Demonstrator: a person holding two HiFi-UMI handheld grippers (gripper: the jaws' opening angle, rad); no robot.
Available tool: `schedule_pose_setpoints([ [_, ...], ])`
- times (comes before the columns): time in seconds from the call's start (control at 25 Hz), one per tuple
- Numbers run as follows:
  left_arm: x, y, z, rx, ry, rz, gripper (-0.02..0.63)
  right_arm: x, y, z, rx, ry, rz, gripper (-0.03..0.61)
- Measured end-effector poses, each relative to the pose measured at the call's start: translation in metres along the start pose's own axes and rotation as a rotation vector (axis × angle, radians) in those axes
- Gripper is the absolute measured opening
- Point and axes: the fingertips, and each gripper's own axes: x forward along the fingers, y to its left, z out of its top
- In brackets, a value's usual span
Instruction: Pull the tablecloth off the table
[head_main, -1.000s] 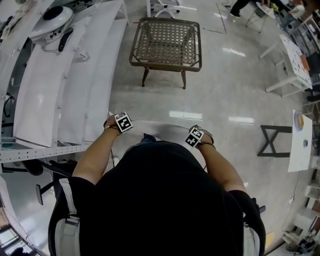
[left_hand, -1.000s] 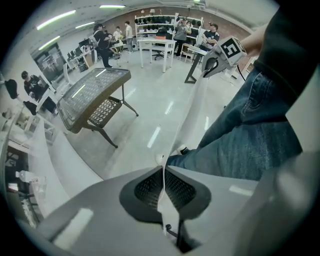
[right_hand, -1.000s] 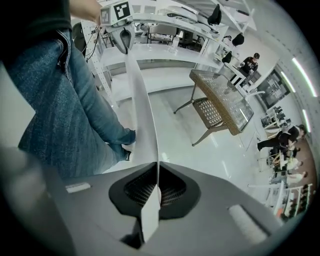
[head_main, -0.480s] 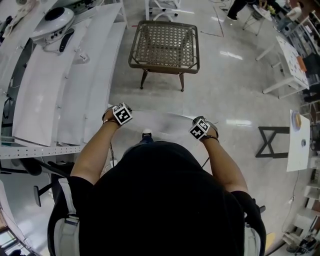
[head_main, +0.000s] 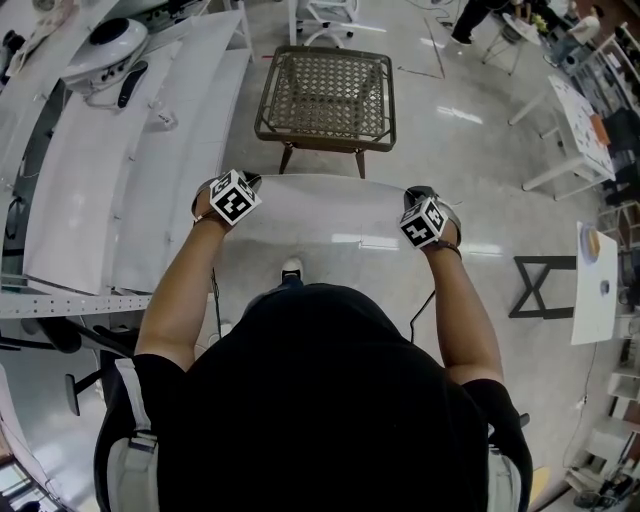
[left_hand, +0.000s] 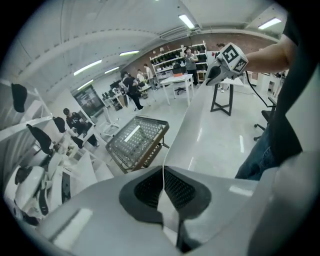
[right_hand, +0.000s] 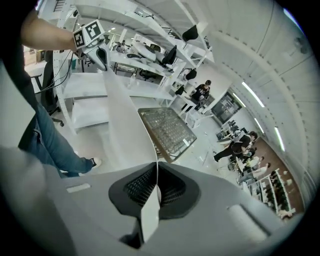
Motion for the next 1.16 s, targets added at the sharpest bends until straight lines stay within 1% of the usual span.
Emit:
schedule_pose_setpoints([
  [0.24, -0.045, 0.041, 0.051, 0.018, -0.083, 0.102, 0.002, -0.044, -0.056, 0.038, 0.033, -0.091, -0.114, 0.032],
  [0.36, -0.064, 0.053, 0.07, 0.021, -0.119, 0.136, 0.002, -0.064, -0.075, 0.05, 0.055, -0.128, -0.151, 0.032],
  [0.48, -0.077, 0.06, 0.081, 0.024, -0.143, 0.158, 0.002, -0.077, -0.085, 0.058, 0.066, -0.151, -0.176, 0.032],
  [0.64, -0.077, 0.063, 0.081, 0.02, -0.153, 0.16, 0.002, -0.083, -0.084, 0.063, 0.072, -0.161, -0.183, 0.032],
  [0.92, -0.065, 0.051, 0.072, 0.013, -0.13, 0.129, 0.002, -0.075, -0.074, 0.053, 0.08, -0.138, -0.155, 0.032],
  [1.16, -0.063, 0.05, 0.064, 0.014, -0.125, 0.124, 0.002, -0.071, -0.067, 0.053, 0.084, -0.133, -0.14, 0.032],
])
